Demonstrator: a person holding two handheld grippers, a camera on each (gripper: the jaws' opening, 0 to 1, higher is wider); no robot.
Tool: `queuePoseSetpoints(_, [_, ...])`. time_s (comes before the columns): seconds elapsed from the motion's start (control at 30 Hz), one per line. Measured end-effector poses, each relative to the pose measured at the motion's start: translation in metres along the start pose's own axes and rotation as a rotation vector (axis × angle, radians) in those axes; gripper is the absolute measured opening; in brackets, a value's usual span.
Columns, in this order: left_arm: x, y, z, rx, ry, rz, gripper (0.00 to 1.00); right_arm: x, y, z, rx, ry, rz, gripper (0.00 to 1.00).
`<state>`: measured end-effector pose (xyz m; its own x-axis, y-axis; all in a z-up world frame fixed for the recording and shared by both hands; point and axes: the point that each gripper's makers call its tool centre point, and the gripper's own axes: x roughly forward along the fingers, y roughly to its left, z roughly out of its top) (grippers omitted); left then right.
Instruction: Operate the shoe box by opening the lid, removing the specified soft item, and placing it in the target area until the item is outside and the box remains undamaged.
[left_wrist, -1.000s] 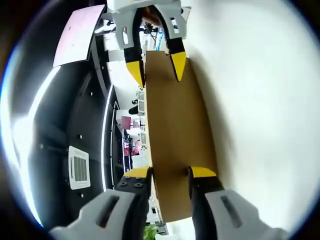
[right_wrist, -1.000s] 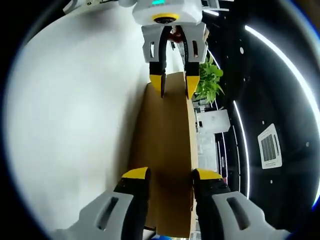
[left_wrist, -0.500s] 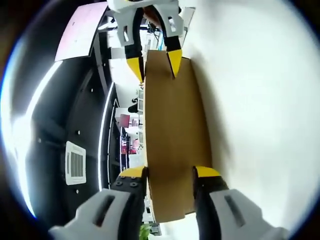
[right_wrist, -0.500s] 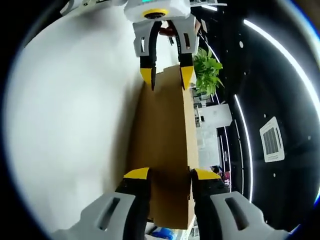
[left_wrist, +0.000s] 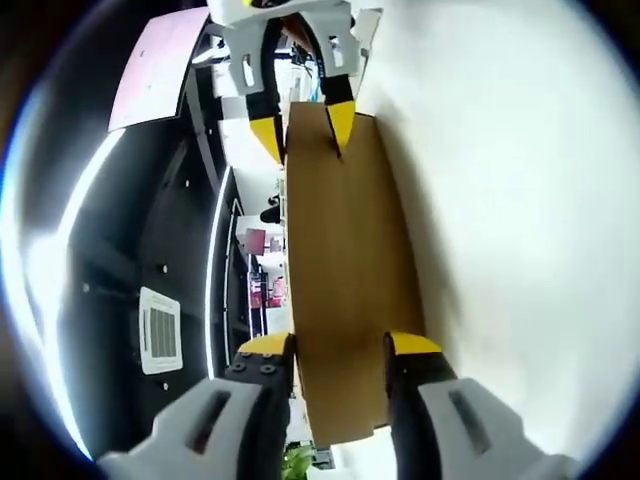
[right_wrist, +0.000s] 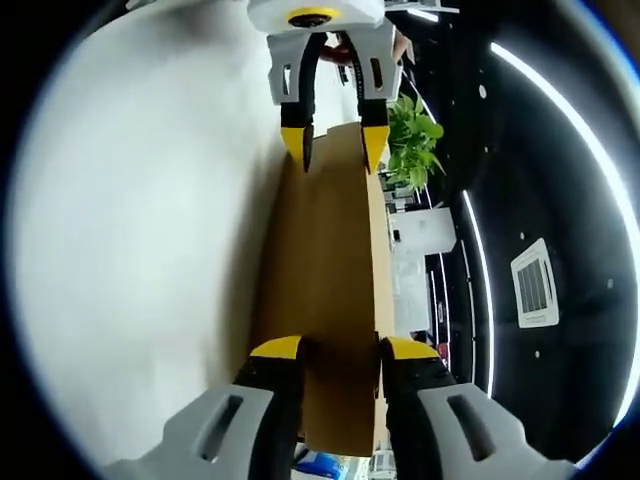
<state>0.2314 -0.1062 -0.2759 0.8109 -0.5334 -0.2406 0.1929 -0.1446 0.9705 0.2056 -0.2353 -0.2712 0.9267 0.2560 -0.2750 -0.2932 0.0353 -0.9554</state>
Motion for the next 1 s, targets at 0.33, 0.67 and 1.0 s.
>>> queuePoseSetpoints(0.33, [-0.007,0.002,0.013,-0.047,-0.023,-0.028,0.3,-0.013,0.003,-0.004,0.014,-0.031,0.012,0.3])
queuePoseSetpoints(0.67, [-0.016,-0.001,0.033,-0.088,-0.022,-0.042,0.32,-0.028,0.006,-0.011,0.007,-0.076,0.015,0.29])
queuePoseSetpoints(1.0, [-0.026,-0.004,0.055,-0.101,-0.006,-0.059,0.34,-0.05,0.011,-0.02,0.029,-0.125,0.018,0.3])
